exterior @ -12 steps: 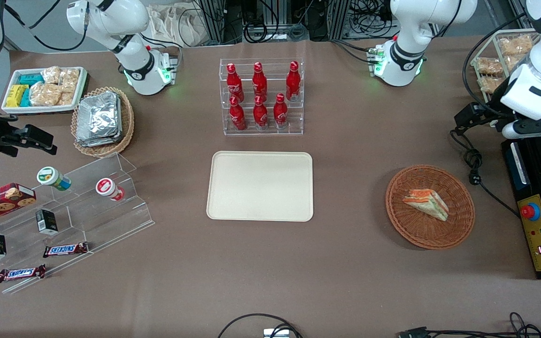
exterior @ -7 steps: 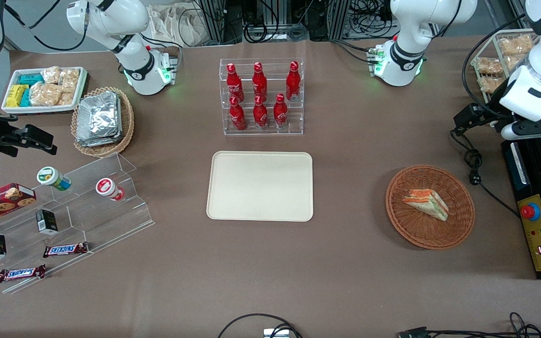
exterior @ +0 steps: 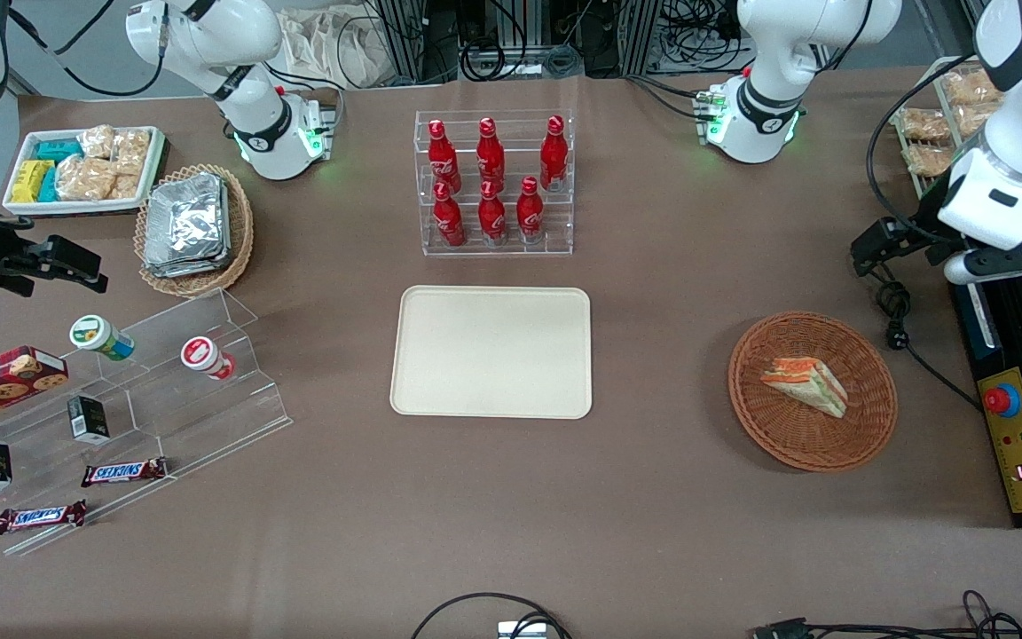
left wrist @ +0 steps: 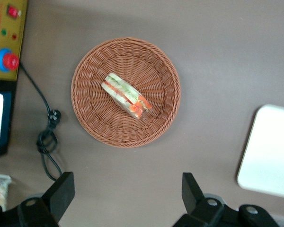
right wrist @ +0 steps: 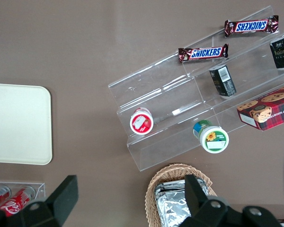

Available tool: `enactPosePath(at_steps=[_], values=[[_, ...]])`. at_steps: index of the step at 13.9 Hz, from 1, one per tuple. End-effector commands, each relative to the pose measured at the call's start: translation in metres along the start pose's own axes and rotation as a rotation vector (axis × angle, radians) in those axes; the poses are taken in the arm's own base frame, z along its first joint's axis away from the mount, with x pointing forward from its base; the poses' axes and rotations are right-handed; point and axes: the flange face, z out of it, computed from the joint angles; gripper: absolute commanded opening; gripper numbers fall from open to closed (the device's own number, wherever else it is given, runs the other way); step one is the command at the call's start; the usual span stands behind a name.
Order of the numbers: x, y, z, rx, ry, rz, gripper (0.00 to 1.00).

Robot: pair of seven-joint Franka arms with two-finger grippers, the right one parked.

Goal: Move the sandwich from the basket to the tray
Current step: 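Move the left gripper down over the sandwich in the wicker basket, then close the left gripper on the wrapped sandwich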

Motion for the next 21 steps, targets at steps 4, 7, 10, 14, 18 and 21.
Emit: enactPosePath(at_steps=[4, 7, 10, 14, 18, 21], values=[[0.035, 0.016, 0.081, 0.055, -0.052, -0.446, 1.00], [0.060, 0.012, 0.137, 0.073, -0.053, -0.495, 1.00], [0.068, -0.003, 0.190, 0.078, -0.052, -0.549, 1.00], [0.050, -0.014, 0.263, 0.050, -0.002, -0.605, 1.00], [0.051, -0.010, 0.297, 0.050, 0.008, -0.608, 1.00], [0.051, -0.008, 0.306, 0.048, 0.014, -0.611, 0.99]])
